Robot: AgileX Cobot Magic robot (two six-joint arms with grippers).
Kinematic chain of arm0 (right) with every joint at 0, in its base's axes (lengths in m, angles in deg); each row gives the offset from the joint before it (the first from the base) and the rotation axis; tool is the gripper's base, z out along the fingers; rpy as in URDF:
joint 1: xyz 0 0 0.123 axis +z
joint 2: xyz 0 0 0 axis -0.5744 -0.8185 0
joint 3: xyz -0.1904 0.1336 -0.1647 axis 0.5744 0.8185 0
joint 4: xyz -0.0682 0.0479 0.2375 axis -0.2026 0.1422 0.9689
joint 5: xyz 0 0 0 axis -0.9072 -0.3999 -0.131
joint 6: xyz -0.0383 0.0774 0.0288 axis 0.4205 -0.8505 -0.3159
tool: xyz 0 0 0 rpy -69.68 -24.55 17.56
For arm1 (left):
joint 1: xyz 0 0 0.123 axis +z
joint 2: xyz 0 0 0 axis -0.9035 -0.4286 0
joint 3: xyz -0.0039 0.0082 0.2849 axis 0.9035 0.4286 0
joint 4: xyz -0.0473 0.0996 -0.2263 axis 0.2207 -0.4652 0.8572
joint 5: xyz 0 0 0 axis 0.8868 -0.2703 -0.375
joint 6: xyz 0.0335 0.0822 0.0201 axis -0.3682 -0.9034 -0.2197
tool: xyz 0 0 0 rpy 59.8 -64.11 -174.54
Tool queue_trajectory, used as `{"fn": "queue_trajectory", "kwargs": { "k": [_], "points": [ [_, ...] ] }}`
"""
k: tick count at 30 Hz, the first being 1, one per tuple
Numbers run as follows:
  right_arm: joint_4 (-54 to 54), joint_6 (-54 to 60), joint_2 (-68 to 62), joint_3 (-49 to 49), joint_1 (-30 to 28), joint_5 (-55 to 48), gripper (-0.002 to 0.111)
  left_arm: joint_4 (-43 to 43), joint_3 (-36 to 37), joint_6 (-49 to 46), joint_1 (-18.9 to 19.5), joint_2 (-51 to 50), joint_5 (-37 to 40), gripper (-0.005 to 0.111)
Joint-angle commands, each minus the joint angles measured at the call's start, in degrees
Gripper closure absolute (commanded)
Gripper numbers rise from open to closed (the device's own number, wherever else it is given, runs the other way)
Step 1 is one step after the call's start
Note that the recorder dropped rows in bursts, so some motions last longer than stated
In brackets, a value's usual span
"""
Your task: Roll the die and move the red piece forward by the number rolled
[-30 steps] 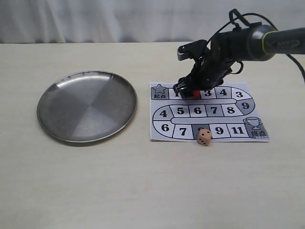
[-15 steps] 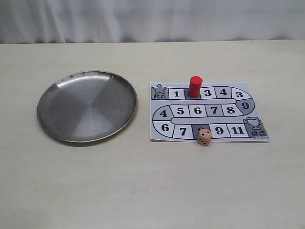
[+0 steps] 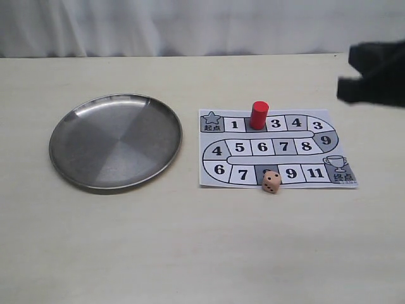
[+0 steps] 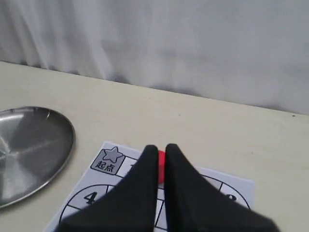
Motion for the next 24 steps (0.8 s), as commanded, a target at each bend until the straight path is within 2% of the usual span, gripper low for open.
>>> {"fn": "queue_trajectory", "kwargs": {
  "k": [1, 8, 13, 18, 24],
  "points": [
    [0.07, -0.43, 11.59, 14.32, -0.04, 11.03, 0.104, -0.01, 0.1, 0.05, -0.48, 0.15, -0.49, 0.107],
    [0.07, -3.02, 27.73, 28.07, -0.04, 12.93, 0.104, -0.01, 0.1, 0.05, -0.48, 0.15, -0.49, 0.107],
    [0.07, -3.02, 35.58, 32.65, -0.04, 12.93, 0.104, -0.01, 0.1, 0.05, -0.48, 0.15, -0.49, 0.107],
    [0.07, -3.02, 40.88, 33.12, -0.17, 11.12, 0.104, -0.01, 0.1, 0.05, -0.48, 0.15, -0.49, 0.107],
    [0.07, -3.28, 50.09, 33.12, -8.73, 6.41, 0.104, -0.01, 0.1, 0.05, -0.48, 0.15, -0.49, 0.107]
  ]
}}
